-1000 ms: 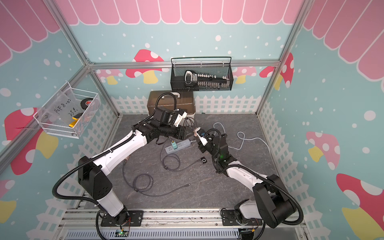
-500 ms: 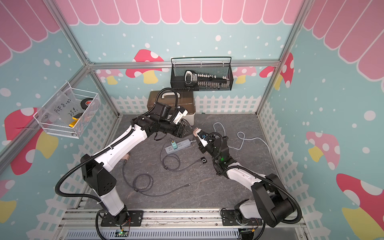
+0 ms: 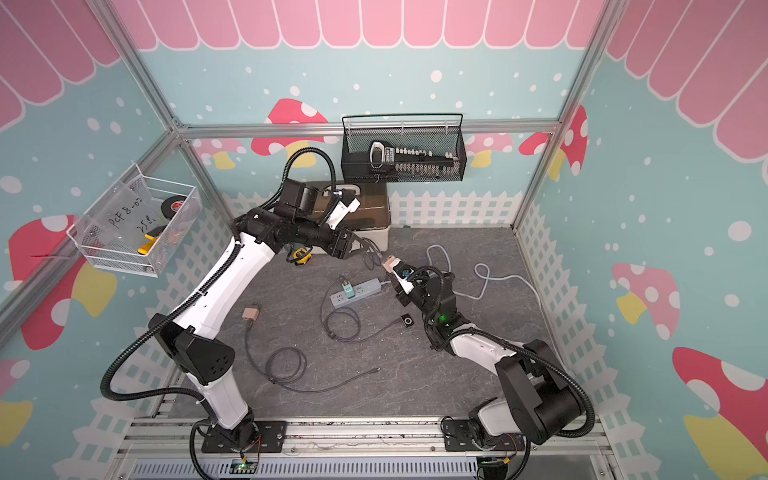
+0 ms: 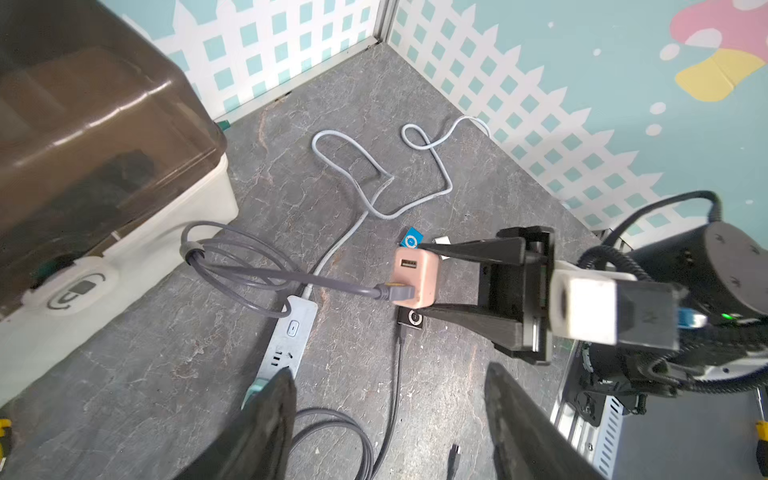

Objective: Charge mp3
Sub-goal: Pick up the plug from the center of the board.

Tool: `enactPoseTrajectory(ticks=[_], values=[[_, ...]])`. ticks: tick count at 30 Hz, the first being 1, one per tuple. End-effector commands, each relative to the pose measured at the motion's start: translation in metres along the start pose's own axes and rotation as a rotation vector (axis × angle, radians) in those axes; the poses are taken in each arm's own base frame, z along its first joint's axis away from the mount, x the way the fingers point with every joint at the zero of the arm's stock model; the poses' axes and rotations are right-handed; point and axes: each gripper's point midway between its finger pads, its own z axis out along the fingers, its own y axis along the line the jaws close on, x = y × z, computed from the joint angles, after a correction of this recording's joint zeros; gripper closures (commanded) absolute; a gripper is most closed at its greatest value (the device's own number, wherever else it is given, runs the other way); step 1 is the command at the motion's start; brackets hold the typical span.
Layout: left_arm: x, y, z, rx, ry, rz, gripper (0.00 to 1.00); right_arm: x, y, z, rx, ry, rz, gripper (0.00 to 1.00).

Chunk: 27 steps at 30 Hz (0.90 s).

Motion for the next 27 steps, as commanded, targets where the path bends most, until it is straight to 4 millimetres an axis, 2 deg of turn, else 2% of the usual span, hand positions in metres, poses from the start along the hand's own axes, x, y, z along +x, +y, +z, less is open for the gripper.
enactPoseTrajectory(ticks=[1,5,11,27], values=[[0.006,0.0,0.016,0.025,0.068,0.06,0.29,-0.017,0.003,0.002,-0.022,-0.077,-0.052,0.89],[0.002,-0.002,0.036,0.06,0.077,0.08,0.26,-0.02,0.006,0.001,-0.036,-0.096,-0.077,0.89],[0.026,-0.006,0.067,0.098,0.164,0.094,0.26,-0.027,0.006,0.0,-0.034,-0.12,-0.108,0.89],[0.062,-0.009,0.081,0.182,0.265,0.09,0.28,-0.038,0.003,-0.004,-0.011,-0.172,-0.169,0.92]])
